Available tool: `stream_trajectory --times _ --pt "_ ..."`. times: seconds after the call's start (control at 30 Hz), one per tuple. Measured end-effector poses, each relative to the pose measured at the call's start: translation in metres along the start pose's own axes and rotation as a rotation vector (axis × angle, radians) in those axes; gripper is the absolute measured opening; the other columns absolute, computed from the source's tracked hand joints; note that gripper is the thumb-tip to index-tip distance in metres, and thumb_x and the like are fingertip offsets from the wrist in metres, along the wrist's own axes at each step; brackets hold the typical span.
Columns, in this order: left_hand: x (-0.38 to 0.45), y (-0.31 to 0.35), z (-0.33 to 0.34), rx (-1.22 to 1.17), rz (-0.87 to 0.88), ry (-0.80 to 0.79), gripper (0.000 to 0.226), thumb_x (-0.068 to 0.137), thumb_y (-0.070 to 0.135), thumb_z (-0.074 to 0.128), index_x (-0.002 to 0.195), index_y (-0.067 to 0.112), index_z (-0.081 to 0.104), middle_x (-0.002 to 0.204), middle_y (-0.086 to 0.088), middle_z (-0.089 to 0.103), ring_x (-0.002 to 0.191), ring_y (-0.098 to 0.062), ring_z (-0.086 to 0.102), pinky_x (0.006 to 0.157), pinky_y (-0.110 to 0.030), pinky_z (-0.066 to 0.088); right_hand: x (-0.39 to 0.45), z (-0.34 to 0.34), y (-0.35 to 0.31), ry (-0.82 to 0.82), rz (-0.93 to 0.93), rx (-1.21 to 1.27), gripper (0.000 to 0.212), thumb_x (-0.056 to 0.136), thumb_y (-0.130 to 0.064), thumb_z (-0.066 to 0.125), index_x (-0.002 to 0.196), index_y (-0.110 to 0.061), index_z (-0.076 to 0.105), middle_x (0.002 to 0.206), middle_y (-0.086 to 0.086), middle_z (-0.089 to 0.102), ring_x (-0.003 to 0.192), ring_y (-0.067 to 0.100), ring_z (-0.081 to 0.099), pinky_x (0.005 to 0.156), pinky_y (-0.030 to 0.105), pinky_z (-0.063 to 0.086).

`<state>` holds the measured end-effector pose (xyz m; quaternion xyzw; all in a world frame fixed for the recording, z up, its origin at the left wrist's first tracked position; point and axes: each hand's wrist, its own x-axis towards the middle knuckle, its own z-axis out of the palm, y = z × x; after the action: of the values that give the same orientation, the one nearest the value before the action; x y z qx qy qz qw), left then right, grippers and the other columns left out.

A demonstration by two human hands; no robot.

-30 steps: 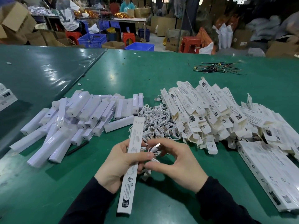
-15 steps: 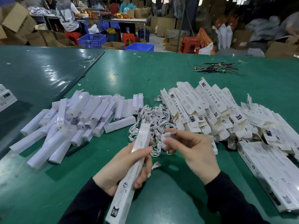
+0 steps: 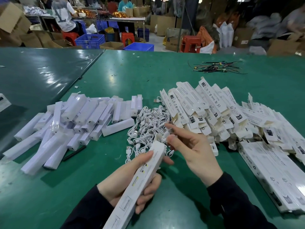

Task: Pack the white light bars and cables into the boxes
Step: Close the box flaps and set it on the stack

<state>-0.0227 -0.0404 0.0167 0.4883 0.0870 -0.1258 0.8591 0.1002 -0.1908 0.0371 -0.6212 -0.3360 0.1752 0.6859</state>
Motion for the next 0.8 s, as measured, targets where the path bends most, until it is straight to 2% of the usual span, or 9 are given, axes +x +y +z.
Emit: stream_trajectory --times 0.1,0.17,0.3,0.4,0.47,0.57,0.63,0.7,0.8 --pt "0.0 -0.008 -0.008 0.01 -0.038 0.038 0.062 0.089 0.057 0.061 0.118 0.003 0.051 0.093 -0.02 0.053 0.058 -0.023 0.061 0.047 -0.031 0.055 0.0 0.001 -0.001 0.0 0.006 0.026 0.031 0.08 -0.025 0.069 0.111 -0.024 0.071 0.078 -0.003 0.069 0.074 0.008 0.065 0.072 0.02 0.053" --pt "-0.001 -0.01 -0.007 0.02 -0.036 0.041 0.062 0.087 0.063 0.06 0.117 0.008 0.058 0.095 -0.017 0.058 0.063 -0.021 0.063 0.049 -0.029 0.055 0.001 0.001 -0.002 0.03 -0.005 0.067 0.021 0.079 -0.023 0.07 0.099 -0.017 0.071 0.072 0.001 0.068 0.066 0.009 0.063 0.064 0.019 0.052" --pt "0.0 -0.004 0.006 -0.053 0.089 -0.021 0.044 0.091 0.044 0.061 0.112 0.006 0.059 0.084 -0.019 0.061 0.056 -0.027 0.06 0.044 -0.034 0.055 -0.001 0.005 -0.003 0.063 -0.024 0.147 0.009 0.078 -0.022 0.07 0.085 -0.016 0.072 0.077 0.001 0.072 0.068 0.009 0.064 0.065 0.018 0.052" --pt "-0.002 -0.001 0.015 0.011 0.18 0.027 0.023 0.096 0.043 0.05 0.113 0.028 0.051 0.077 -0.02 0.059 0.044 -0.026 0.057 0.041 -0.032 0.053 -0.002 0.009 -0.001 0.06 -0.02 0.11 0.013 0.079 -0.022 0.069 0.087 -0.012 0.07 0.08 0.002 0.072 0.073 0.009 0.065 0.068 0.017 0.051" --pt "-0.002 0.0 0.02 0.059 0.221 0.038 0.018 0.096 0.044 0.047 0.112 0.038 0.043 0.081 -0.02 0.059 0.039 -0.025 0.056 0.038 -0.029 0.05 -0.002 0.01 -0.001 0.068 -0.009 0.097 0.013 0.078 -0.021 0.068 0.087 -0.01 0.071 0.079 0.002 0.073 0.071 0.007 0.065 0.065 0.013 0.048" --pt "-0.001 -0.002 0.021 0.122 0.265 0.03 0.031 0.091 0.042 0.061 0.115 0.041 0.041 0.086 -0.023 0.054 0.037 -0.025 0.056 0.036 -0.027 0.049 -0.001 0.008 -0.002 0.074 -0.005 0.085 0.015 0.077 -0.019 0.069 0.087 -0.008 0.074 0.08 0.005 0.075 0.069 0.004 0.065 0.061 0.01 0.046" --pt "-0.001 -0.003 0.02 0.189 0.299 0.052 0.044 0.086 0.033 0.069 0.12 0.039 0.042 0.077 -0.02 0.053 0.037 -0.025 0.057 0.036 -0.026 0.048 -0.002 0.007 -0.003 0.088 -0.01 0.075 0.016 0.077 -0.02 0.069 0.086 -0.008 0.076 0.078 0.005 0.075 0.066 0.005 0.065 0.06 0.011 0.046" --pt "-0.003 -0.002 0.018 0.247 0.333 0.094 0.05 0.085 0.02 0.069 0.124 0.039 0.045 0.065 -0.011 0.056 0.04 -0.019 0.059 0.036 -0.026 0.048 -0.001 0.005 -0.003 0.108 -0.036 0.11 0.014 0.078 -0.021 0.069 0.085 -0.012 0.077 0.075 0.002 0.074 0.064 0.007 0.064 0.061 0.013 0.048" --pt "-0.002 -0.002 0.015 0.238 0.321 0.072 0.054 0.087 0.01 0.063 0.129 0.039 0.043 0.056 -0.009 0.054 0.035 -0.025 0.056 0.037 -0.028 0.049 -0.002 0.006 -0.004 0.089 -0.081 0.153 0.012 0.082 -0.02 0.066 0.089 -0.013 0.074 0.076 -0.004 0.072 0.066 0.008 0.066 0.066 0.017 0.051"
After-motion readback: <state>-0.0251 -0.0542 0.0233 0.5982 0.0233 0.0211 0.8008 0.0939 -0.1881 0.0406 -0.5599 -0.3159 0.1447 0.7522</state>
